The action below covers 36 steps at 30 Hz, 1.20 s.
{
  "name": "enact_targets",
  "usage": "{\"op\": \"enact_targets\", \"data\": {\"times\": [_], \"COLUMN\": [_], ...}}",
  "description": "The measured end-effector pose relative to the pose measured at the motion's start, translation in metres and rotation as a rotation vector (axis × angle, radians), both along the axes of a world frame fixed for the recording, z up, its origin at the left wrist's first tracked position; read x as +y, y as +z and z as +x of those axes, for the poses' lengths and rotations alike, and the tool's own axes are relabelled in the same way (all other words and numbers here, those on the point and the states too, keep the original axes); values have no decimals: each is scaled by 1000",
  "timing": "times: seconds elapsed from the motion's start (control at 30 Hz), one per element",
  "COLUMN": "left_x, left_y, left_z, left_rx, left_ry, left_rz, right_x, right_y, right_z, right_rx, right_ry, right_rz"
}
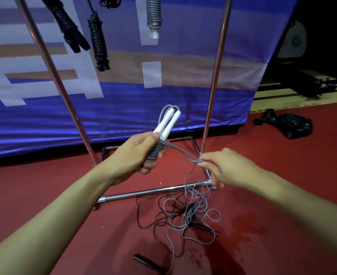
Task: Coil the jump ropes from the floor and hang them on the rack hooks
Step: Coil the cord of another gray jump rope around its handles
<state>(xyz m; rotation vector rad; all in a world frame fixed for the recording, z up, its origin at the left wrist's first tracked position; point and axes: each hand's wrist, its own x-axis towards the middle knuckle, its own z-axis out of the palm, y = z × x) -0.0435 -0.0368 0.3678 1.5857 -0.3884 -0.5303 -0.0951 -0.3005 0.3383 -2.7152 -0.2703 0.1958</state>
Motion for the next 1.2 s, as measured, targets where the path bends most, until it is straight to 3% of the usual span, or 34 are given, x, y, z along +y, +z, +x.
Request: {"op": "enact_targets", "data": {"times": [0.1, 0.17, 0.27, 0.37, 0.47, 0.6, 0.67, 0.8, 0.87, 0.93, 1.07, 1.13, 1.2], "left_x": [3, 5, 3, -2, -3, 5, 9, 7, 2, -1, -6, -10, -15], "left_y": [3, 5, 5, 4, 8, 14, 15, 12, 11, 12, 16, 17, 16], "left_z": [-2, -2, -7, -12, -13, -10, -11, -22, -27, -28, -28, -33, -38], "left_rx": [-56, -85, -87, -74, -72, -12, 40, 95, 94, 56, 10, 5, -21], "left_ry": [-5, -34, -117, -187, -191, -152, -203, -454, -562, -648, -733, -772, -782], "left_rz": [36, 59, 93, 102, 100, 21, -12, 63, 138, 236, 414, 496, 566], "right_x": [2, 5, 18, 38, 48, 48, 38, 19, 13, 9, 6, 10, 12], "right_y": [-1, -8, -17, -15, -14, -5, 3, 7, 4, 15, 29, 26, 23], "right_z": [-4, -8, -11, -11, -13, -17, -13, -2, -3, -5, -7, -11, -16], "right_rx": [41, 22, 36, 212, 230, 295, 225, -118, -288, -331, -68, 126, 333], "right_ry": [146, 221, 209, 192, 240, 200, 220, 300, 344, 301, 401, 341, 209], "right_rz": [-137, -96, 221, 598, 676, 944, 842, 320, 237, 219, 164, 391, 807]}}
